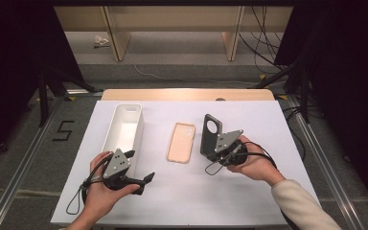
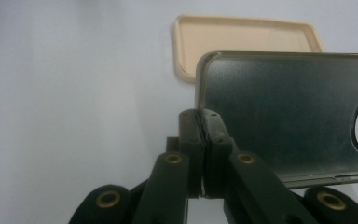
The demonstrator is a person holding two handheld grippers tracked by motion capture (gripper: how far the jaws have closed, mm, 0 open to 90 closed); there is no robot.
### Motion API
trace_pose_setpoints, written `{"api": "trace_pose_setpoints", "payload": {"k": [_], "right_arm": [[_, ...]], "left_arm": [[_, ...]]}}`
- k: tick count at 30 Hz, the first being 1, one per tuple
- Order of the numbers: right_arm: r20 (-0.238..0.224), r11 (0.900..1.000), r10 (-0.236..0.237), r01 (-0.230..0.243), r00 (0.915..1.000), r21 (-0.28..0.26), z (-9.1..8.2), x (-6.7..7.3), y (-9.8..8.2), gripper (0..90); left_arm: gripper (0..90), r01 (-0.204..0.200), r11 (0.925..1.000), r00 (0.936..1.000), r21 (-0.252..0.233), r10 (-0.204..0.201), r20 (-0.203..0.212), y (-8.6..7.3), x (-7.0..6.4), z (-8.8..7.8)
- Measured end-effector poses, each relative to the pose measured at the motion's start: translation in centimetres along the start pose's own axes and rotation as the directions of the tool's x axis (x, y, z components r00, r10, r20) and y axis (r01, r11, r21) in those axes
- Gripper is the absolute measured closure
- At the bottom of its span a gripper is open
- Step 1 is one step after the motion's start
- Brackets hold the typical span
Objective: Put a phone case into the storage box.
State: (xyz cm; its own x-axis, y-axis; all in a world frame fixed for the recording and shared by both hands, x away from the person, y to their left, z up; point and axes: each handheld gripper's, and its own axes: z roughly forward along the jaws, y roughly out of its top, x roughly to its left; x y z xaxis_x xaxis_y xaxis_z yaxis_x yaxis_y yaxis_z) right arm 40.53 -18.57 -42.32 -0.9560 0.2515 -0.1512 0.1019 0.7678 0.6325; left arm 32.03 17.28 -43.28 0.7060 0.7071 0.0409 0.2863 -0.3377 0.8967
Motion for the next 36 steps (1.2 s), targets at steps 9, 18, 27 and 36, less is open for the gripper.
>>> {"api": "trace_pose_setpoints", "payload": {"k": [9,18,27,36], "right_arm": [[-0.040,0.998,-0.001,-0.001,0.9992,-0.055,-0.7,1.7,-0.5,89.2],[-0.036,0.993,-0.010,0.005,0.9993,-0.116,-1.6,3.0,-0.4,89.2],[-0.062,0.989,-0.014,0.004,0.9980,-0.151,-1.9,4.1,-0.2,89.2],[-0.075,0.986,-0.023,0.010,0.9969,-0.169,-1.8,4.7,0.2,89.2]], "left_arm": [[5.1,0.019,0.9998,0.9998,-0.005,-0.019,-0.004,1.0,0.4,0.5],[6.9,0.048,0.9988,0.9988,0.000,-0.048,-0.007,2.2,1.3,1.4],[8.3,0.077,0.9968,0.9969,0.025,-0.076,-0.023,3.8,1.6,2.4],[8.8,0.088,0.9958,0.9961,0.027,-0.088,0.003,5.8,1.9,3.7]]}}
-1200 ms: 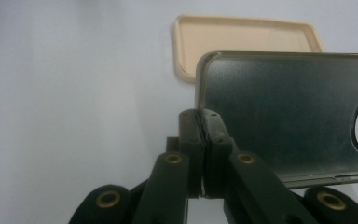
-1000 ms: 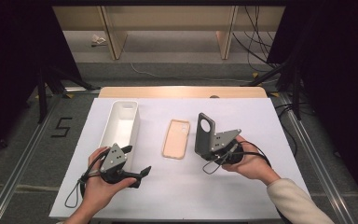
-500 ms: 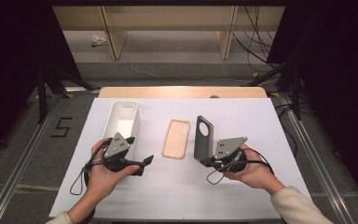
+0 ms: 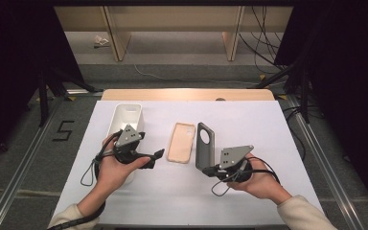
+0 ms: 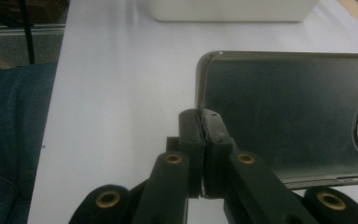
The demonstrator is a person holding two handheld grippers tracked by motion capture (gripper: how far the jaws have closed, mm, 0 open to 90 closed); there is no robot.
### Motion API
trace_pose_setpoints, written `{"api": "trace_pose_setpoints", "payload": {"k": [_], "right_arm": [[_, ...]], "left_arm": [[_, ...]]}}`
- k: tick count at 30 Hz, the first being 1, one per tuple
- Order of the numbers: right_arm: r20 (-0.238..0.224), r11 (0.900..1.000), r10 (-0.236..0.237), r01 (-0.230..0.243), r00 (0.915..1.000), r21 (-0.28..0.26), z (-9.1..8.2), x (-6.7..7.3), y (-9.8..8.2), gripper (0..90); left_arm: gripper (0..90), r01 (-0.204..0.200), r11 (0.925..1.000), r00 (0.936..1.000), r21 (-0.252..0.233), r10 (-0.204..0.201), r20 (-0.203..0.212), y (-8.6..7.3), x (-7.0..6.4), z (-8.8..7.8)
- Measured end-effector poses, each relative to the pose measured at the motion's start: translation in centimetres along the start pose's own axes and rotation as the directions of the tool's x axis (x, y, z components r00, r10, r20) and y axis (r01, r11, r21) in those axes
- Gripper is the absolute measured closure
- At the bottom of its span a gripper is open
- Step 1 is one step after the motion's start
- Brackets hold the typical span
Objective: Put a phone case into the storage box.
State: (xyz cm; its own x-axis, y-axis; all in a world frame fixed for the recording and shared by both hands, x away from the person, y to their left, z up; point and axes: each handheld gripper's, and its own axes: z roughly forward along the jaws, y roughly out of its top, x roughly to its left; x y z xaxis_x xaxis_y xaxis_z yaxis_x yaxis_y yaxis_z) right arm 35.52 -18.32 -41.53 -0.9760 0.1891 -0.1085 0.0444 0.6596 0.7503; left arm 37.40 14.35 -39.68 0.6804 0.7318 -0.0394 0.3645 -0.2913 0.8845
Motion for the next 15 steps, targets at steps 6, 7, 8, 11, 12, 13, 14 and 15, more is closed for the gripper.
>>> {"api": "trace_pose_setpoints", "payload": {"k": [6,7,8,11,12,13,14,15], "right_arm": [[-0.005,1.000,-0.009,0.009,0.9999,-0.010,0.0,0.4,0.4,89.2],[-0.008,1.000,-0.009,0.009,0.9999,-0.011,0.1,0.5,0.4,89.2],[-0.011,1.000,-0.010,0.010,0.9999,-0.009,0.1,0.6,0.4,89.2],[-0.011,1.000,-0.021,0.021,0.9997,-0.008,0.2,0.7,0.5,89.2],[-0.011,1.000,-0.020,0.020,0.9997,-0.012,0.3,0.8,0.5,89.2],[-0.013,1.000,-0.018,0.018,0.9998,-0.010,0.3,0.8,0.6,89.2],[-0.011,1.000,-0.022,0.022,0.9997,-0.013,0.3,0.9,0.7,89.2],[-0.013,1.000,-0.022,0.021,0.9997,-0.014,0.3,0.9,0.7,89.2]], "left_arm": [[9.3,-0.006,0.9999,0.9998,0.013,0.006,0.017,1.3,-0.3,0.9],[9.4,-0.007,0.9999,0.9998,0.016,0.007,0.017,1.5,-0.4,1.0],[9.6,-0.005,0.9998,0.9999,0.021,0.004,0.016,1.7,-0.4,1.2],[11.1,0.003,0.9995,1.0000,0.032,-0.004,0.009,2.0,-0.6,1.6],[11.2,0.004,0.9995,0.9999,0.033,-0.004,0.013,2.0,-0.7,1.8],[11.3,0.006,0.9994,0.9999,0.033,-0.007,0.016,2.1,-0.8,1.9],[11.3,0.007,0.9994,0.9998,0.034,-0.007,0.018,2.2,-0.8,2.1],[11.3,0.009,0.9993,0.9997,0.036,-0.009,0.021,2.3,-0.9,2.2]]}}
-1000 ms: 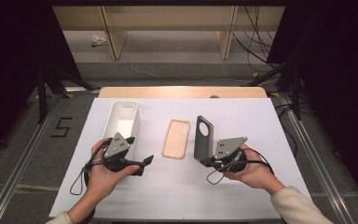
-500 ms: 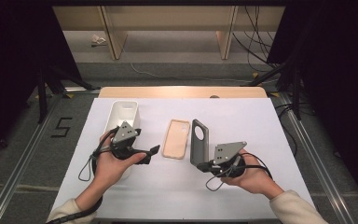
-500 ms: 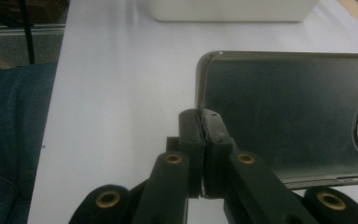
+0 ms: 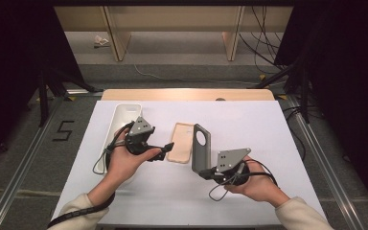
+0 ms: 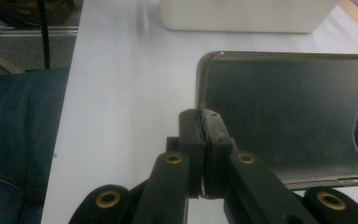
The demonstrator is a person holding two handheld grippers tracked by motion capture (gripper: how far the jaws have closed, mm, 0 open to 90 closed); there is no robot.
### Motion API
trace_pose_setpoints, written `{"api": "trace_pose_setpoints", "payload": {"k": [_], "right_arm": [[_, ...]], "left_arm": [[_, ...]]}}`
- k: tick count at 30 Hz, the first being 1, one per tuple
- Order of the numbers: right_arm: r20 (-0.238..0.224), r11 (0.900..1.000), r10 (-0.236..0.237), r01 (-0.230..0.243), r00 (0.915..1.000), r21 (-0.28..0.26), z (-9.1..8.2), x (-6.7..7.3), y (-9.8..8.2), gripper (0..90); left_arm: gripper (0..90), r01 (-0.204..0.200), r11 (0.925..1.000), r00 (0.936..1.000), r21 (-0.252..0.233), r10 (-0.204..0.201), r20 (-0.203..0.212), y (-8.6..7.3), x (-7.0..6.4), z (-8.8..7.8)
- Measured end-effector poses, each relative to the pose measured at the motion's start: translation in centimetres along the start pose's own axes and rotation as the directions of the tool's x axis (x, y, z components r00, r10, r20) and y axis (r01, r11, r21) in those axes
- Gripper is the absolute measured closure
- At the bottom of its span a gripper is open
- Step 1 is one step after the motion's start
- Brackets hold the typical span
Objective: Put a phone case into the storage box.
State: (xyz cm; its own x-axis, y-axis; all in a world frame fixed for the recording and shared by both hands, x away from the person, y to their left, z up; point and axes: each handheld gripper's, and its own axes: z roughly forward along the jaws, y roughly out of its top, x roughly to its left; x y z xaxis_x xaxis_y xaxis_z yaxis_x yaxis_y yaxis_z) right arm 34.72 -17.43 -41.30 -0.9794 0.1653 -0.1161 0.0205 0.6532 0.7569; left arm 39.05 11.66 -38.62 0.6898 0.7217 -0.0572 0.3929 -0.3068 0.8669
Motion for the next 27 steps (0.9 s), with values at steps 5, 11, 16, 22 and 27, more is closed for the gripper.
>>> {"api": "trace_pose_setpoints", "payload": {"k": [5,11,16,22,27], "right_arm": [[-0.008,1.000,-0.008,0.008,0.9999,-0.003,0.2,0.3,0.3,89.2],[-0.015,1.000,-0.007,0.007,0.9999,-0.004,0.4,0.3,0.4,89.2],[-0.010,1.000,-0.006,0.006,0.9999,-0.011,0.2,0.3,0.4,89.2],[-0.012,1.000,-0.012,0.012,0.9999,-0.010,0.3,0.3,0.5,89.2],[-0.013,1.000,-0.012,0.012,0.9999,-0.008,0.3,0.4,0.6,89.2]], "left_arm": [[12.3,0.010,0.9999,0.9999,-0.005,-0.010,0.012,0.8,-0.2,0.9],[14.3,0.029,0.9995,0.9993,0.007,-0.029,0.023,1.6,-0.3,2.0],[14.9,0.038,0.9992,0.9985,0.013,-0.039,0.039,2.2,-0.9,2.8],[15.0,0.036,0.9989,0.9978,0.031,-0.038,0.055,3.1,-1.4,3.9],[15.6,0.038,0.9978,0.9974,0.054,-0.041,0.059,3.8,-1.6,4.9]]}}
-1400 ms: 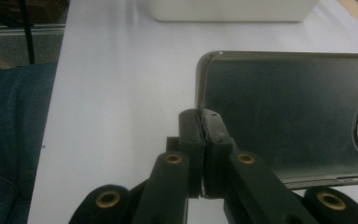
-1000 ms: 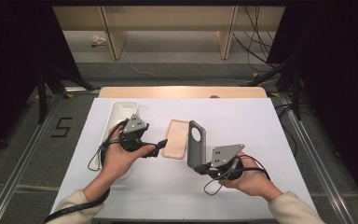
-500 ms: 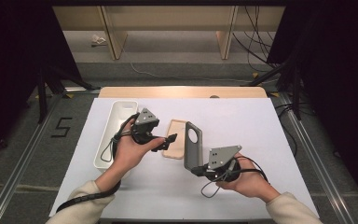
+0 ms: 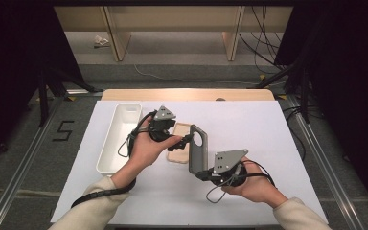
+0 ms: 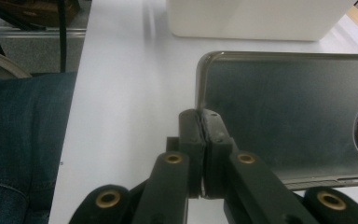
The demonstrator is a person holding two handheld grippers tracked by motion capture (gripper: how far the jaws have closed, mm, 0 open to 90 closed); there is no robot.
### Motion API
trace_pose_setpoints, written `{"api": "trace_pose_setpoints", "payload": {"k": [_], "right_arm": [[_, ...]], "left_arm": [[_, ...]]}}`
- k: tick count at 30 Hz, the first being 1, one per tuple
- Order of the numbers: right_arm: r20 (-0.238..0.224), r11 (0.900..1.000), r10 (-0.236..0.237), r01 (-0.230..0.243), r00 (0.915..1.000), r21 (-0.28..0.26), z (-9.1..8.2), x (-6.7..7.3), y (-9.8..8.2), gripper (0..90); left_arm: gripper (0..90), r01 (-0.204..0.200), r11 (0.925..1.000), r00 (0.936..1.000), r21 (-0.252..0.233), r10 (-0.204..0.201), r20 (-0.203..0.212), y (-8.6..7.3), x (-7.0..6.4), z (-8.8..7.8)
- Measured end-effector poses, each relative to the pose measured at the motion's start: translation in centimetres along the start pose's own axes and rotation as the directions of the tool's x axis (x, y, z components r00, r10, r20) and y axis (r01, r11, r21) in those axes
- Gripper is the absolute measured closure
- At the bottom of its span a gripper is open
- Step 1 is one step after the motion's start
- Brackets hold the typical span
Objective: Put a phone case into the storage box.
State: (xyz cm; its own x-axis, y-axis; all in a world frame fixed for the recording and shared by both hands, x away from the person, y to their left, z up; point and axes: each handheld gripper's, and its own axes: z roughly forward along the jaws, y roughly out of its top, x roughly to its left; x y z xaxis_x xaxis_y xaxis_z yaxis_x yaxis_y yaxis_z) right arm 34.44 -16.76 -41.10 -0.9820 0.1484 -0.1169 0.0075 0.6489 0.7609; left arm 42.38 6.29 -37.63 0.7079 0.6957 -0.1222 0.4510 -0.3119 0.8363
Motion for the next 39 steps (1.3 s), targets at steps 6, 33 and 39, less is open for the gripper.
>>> {"api": "trace_pose_setpoints", "payload": {"k": [6,33,39], "right_arm": [[0.002,1.000,-0.002,0.002,1.0000,-0.002,0.0,0.0,0.0,89.2],[0.005,0.999,-0.041,0.041,0.9991,0.031,0.5,0.3,0.3,89.1],[0.003,0.998,-0.045,0.045,0.9990,0.043,0.8,0.3,0.2,89.3]], "left_arm": [[16.8,0.023,0.9990,0.9997,0.037,-0.023,0.001,0.6,0.1,0.7],[60.1,0.202,0.9613,0.9782,0.187,-0.207,0.007,1.4,0.5,3.4],[66.9,0.251,0.9546,0.9659,0.160,-0.258,0.023,1.6,0.2,3.1]]}}
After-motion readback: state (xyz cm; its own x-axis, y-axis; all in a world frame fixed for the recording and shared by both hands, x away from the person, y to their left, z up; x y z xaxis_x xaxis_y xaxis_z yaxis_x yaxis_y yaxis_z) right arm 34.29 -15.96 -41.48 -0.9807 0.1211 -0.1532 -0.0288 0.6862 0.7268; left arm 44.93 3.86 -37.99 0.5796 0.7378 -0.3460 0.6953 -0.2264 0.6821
